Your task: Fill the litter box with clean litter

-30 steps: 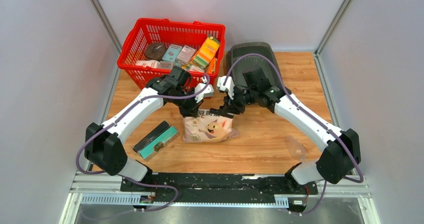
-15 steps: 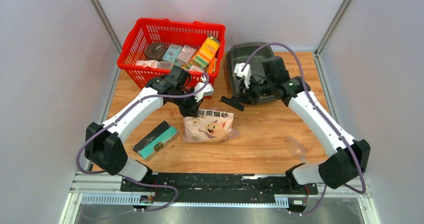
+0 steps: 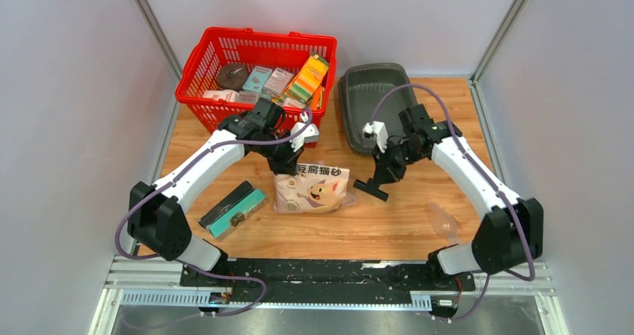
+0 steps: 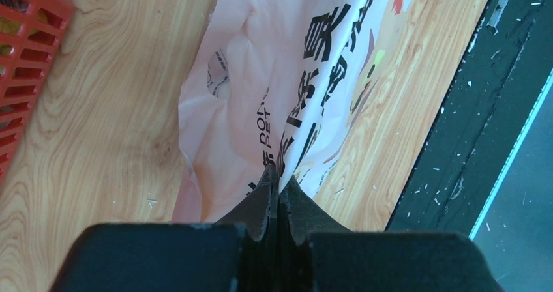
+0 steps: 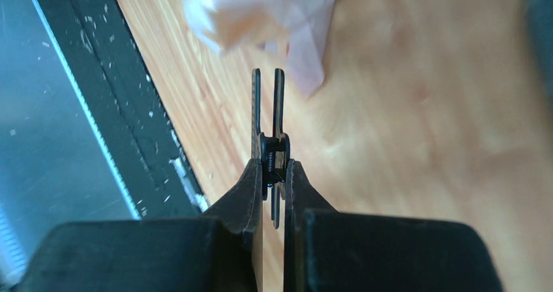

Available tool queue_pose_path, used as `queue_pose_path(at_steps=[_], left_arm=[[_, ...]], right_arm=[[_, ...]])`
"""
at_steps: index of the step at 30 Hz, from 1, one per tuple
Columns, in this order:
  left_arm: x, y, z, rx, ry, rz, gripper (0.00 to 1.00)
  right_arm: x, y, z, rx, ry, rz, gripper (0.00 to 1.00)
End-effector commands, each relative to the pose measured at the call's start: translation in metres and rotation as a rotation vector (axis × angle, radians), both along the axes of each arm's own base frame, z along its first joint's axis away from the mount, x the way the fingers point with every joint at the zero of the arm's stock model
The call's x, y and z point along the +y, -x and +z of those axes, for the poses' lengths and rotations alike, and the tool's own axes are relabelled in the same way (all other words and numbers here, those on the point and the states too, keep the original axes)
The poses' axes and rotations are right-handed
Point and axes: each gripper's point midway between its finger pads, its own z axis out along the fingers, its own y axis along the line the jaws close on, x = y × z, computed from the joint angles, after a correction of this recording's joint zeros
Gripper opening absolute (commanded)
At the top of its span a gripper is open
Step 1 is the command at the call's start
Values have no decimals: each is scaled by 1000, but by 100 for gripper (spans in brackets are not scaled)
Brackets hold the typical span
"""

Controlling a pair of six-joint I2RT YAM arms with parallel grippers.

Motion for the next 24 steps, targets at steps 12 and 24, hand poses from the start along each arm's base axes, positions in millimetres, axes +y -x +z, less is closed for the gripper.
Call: queue_pose_path(at_steps=[12,24], left_arm=[[-18,12,19,50,97,-54,0],[-26,14,33,65,148,-58,0]], right_arm=[[-28,23,-107,367,190,-204,22],[-98,7,-72,136,382,-228,65]])
